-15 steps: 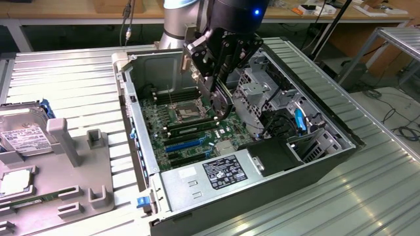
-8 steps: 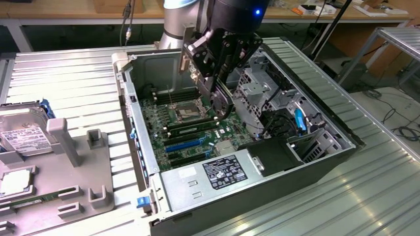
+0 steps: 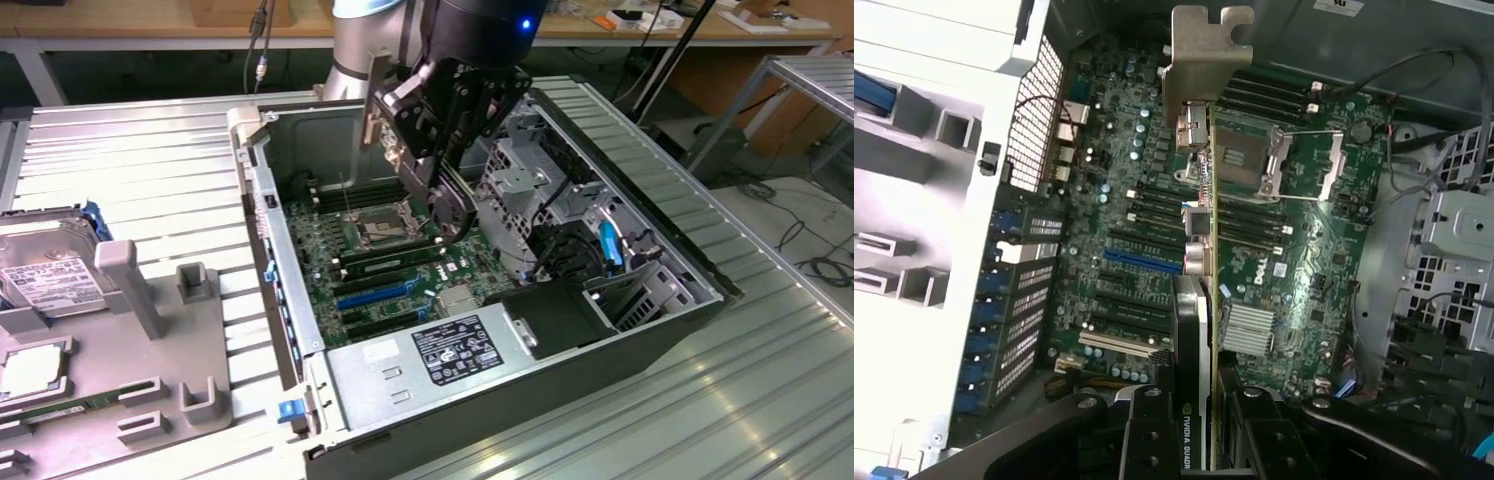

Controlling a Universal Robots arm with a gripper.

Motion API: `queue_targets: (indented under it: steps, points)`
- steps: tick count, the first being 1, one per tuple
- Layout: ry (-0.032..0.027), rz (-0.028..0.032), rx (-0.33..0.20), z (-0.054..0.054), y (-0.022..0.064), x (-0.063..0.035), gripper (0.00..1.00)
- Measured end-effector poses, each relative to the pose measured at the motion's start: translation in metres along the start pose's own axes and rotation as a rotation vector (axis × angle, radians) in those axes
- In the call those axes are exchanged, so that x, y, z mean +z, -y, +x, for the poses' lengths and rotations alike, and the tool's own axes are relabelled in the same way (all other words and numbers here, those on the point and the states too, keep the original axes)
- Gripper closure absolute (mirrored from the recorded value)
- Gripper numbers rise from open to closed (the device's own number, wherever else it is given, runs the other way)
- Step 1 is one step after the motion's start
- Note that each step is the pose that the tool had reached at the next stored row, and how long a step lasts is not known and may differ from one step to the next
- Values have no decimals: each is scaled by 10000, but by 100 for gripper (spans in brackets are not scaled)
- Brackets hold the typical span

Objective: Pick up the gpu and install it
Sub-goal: 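Insert the gpu into the slot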

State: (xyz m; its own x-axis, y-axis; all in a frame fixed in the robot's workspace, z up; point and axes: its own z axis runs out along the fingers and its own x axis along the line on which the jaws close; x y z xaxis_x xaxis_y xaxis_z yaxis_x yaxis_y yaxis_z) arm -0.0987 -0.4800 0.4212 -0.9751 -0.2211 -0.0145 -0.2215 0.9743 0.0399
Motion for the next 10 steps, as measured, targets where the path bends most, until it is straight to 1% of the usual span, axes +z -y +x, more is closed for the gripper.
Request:
queue_targets:
  steps: [7, 10]
  points:
    - [-14, -5, -349, 0, 0, 0, 73]
    - [-24, -8, -584, 0, 0, 0, 73]
